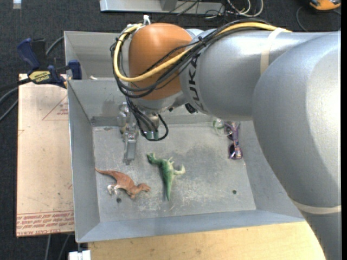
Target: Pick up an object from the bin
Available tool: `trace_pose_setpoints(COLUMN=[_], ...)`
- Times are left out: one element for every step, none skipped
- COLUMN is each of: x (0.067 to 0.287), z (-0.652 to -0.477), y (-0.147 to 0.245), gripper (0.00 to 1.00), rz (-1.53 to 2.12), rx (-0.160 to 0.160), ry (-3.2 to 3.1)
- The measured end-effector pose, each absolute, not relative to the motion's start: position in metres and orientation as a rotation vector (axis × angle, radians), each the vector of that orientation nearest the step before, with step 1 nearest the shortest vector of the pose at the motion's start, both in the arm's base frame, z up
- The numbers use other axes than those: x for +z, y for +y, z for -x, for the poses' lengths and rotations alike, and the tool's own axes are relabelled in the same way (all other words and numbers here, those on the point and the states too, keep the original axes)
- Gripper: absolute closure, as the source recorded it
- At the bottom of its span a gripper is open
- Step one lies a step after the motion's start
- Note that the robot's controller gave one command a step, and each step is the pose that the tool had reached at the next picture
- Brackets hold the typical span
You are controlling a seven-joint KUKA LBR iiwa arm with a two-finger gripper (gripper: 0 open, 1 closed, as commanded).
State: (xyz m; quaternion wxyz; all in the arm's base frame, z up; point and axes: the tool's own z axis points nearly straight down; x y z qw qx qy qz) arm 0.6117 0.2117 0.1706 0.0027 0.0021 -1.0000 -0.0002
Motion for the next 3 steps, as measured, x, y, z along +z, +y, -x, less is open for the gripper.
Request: trace_pose_setpoints(x=[0.176,0.069,0.128], z=[-0.613,-0.53,-0.549], y=[0.21,0.235,0.22], gripper=[0.0,0.0,0.0], rz=[0.001,0.056,-0.005], rx=[-0.002,-0.002,-0.005], ry=[-3.143,-3.134,-3.145])
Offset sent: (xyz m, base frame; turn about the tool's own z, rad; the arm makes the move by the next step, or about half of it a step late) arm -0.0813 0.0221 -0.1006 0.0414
